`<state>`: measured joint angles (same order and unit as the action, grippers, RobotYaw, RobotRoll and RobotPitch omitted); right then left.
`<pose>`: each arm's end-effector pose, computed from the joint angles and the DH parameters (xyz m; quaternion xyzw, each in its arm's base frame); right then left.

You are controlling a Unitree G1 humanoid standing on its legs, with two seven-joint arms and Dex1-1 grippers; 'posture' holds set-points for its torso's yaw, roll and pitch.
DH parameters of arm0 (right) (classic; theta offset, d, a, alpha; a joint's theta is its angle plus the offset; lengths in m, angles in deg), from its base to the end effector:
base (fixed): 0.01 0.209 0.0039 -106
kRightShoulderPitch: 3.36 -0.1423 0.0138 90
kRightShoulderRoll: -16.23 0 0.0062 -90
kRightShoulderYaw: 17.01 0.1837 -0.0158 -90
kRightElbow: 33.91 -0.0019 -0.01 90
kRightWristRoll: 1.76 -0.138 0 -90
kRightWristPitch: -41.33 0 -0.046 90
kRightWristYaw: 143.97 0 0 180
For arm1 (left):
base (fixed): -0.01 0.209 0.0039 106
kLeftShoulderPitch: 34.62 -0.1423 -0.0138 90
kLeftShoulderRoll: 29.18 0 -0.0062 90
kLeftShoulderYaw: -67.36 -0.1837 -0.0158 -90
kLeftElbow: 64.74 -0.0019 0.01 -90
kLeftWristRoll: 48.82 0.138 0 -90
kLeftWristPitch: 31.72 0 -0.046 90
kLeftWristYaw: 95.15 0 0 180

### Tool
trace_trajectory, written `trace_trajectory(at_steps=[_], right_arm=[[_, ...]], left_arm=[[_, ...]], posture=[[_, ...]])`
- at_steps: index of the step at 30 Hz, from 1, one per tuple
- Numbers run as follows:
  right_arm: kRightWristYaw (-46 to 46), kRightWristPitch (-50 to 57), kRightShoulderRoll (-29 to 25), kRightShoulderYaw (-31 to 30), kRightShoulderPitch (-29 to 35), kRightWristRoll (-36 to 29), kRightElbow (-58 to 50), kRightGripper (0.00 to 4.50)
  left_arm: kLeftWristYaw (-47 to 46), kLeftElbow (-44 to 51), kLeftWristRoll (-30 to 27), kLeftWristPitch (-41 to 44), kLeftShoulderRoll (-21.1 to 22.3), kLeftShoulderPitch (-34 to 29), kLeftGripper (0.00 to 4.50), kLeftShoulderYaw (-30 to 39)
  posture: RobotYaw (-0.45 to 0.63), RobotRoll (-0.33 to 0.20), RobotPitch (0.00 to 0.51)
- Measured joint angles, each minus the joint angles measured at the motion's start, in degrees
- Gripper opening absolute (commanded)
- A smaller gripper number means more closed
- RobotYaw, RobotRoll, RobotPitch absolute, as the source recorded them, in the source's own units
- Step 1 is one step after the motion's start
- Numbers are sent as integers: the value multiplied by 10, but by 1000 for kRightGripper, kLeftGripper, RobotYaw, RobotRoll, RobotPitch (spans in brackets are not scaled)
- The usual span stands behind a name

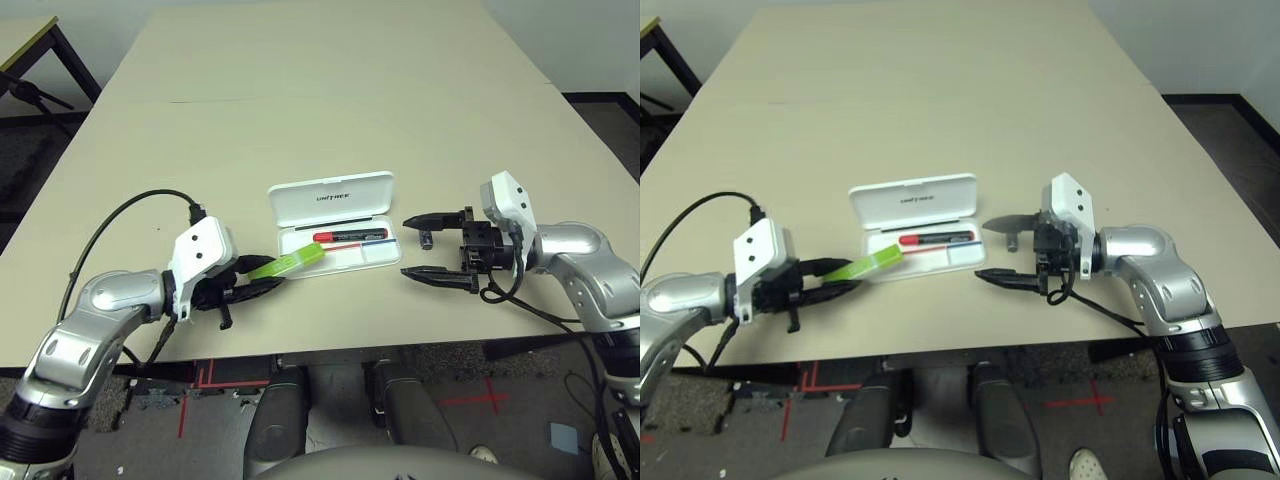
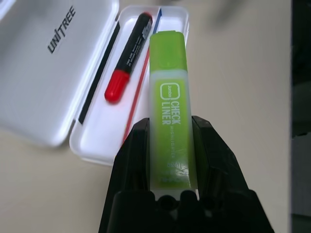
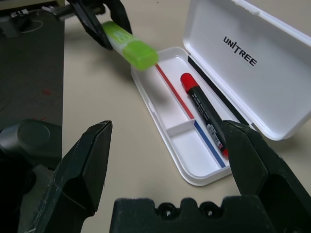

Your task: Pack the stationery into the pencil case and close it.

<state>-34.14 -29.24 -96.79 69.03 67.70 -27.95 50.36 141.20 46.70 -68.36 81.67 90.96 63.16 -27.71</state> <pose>0.2536 -0.2295 0.1519 -0.1156 0.0588 0.6197 0.7741 0.2142 0.2258 0.1512 0.2199 0.1140 -0.5369 0.8065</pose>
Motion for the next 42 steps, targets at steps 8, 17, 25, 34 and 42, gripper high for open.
trace_trajectory(at_steps=[8, 17, 25, 34, 42], right_arm=[[3, 0, 0, 0, 3, 3, -5, 4500], [9, 1, -2, 1, 16, 4, -13, 4500], [16, 2, -4, 1, 21, 4, -22, 4500], [22, 2, -5, 1, 23, 4, -28, 4500], [23, 2, -4, 1, 23, 4, -28, 4500]], left_arm=[[26, -90, 59, -70, -19, 59, 1135, -58], [45, -157, 86, -111, -49, 104, 1135, -83], [52, -160, 96, -116, -68, 118, 1135, -92], [54, -178, 105, -116, -76, 122, 2169, -93], [55, -174, 102, -109, -77, 121, 4480, -91]], posture=[[-22, 0, 150], [-45, 0, 153], [-50, 0, 156], [-50, 0, 157], [-40, 0, 159]])
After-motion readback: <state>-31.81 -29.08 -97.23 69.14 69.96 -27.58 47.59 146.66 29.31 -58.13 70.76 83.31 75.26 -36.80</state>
